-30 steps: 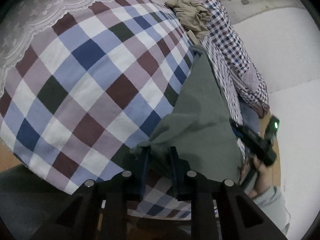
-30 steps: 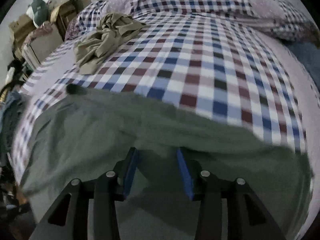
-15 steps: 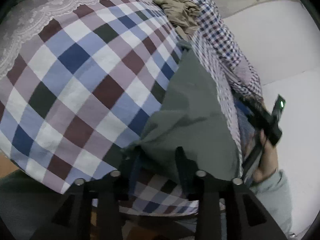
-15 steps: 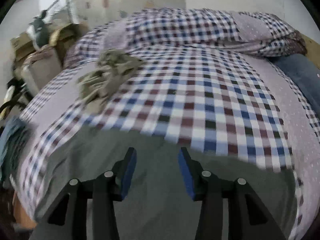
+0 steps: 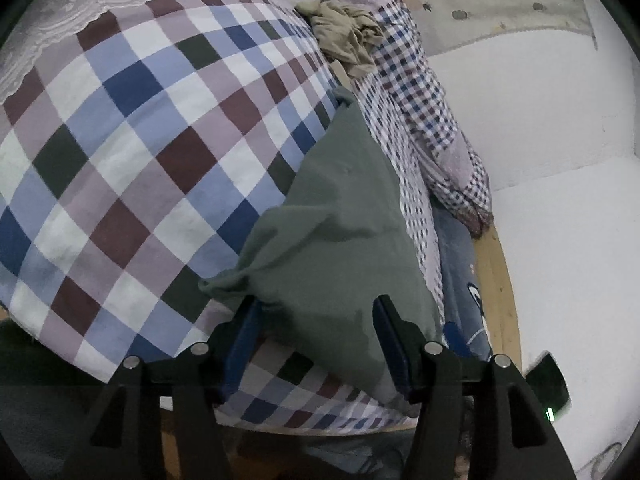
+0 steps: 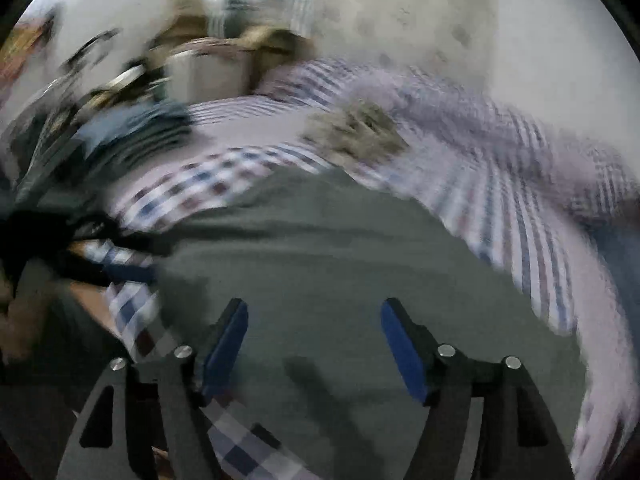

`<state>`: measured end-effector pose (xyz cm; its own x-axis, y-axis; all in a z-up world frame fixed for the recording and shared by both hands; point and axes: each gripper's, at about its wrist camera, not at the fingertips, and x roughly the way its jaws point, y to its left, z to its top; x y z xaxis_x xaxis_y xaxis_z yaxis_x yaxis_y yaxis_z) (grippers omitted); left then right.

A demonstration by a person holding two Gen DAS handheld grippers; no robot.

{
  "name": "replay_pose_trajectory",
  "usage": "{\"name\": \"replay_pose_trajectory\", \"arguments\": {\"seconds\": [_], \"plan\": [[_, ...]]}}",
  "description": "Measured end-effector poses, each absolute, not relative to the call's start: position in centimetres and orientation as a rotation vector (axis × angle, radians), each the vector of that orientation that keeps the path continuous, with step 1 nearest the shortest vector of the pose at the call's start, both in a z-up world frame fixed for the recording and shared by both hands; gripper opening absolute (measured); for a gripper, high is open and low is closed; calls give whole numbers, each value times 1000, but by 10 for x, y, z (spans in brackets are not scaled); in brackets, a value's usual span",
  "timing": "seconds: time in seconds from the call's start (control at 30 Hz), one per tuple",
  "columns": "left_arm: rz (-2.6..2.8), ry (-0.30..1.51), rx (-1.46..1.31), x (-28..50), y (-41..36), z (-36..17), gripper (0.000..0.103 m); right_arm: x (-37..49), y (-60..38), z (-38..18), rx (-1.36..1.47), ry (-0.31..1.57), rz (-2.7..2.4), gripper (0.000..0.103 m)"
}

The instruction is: Fold clothes

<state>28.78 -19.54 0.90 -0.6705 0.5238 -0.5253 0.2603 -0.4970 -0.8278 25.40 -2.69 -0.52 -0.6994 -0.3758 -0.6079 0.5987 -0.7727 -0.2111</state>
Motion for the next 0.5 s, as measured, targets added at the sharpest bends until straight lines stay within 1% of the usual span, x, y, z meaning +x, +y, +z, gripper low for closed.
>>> {"name": "replay_pose_trajectory", "arguments": {"seconds": [0.1,0.23,0.33,0.43,0.5], "plan": [[2323,-1482,-1180,291,-192,8,61,280,-50,-16,598,721,-2350,80],[2314,-1507,-1248,301,-185,-2,61,307,-78,-38,462,974,-2246,80],[2294,-1531,-1339,305,-177,-13,61,313,-86,-49,444,1027,-2210,80],[2353,-1535,-1245,310,-183,-6,61,316,-92,-55,425,1064,-2202,80],[2369,-1575,-1110,311,-193,3,61,317,-96,-60,401,1102,-2204,80]]}}
